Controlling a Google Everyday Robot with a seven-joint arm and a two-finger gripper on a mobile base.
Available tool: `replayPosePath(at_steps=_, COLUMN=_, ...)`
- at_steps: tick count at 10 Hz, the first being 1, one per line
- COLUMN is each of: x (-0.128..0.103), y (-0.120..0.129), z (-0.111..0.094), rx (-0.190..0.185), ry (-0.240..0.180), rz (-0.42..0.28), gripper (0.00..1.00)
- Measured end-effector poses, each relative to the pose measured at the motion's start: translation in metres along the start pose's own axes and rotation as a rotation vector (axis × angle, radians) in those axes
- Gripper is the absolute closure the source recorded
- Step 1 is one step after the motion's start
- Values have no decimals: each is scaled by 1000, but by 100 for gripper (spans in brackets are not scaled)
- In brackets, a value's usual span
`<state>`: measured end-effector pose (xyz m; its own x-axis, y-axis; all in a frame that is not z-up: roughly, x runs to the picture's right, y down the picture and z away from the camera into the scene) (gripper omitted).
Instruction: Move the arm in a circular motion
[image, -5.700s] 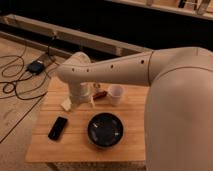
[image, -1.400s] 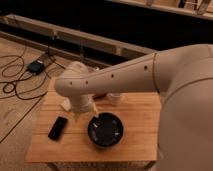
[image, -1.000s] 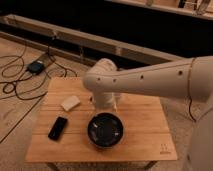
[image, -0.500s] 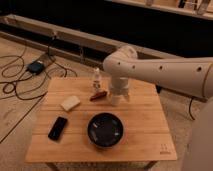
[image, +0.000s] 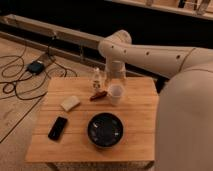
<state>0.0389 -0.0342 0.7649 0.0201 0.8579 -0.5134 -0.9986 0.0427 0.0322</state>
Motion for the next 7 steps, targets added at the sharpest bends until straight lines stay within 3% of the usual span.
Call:
replayPosePath(at_steps=4, x=-31, y=75, z=2, rx=13, ry=-30, rz=-128, gripper=35)
replayPosePath(at_steps=7, x=-17, y=150, z=6, rx=-20, ry=-23, rz=-268, gripper=35)
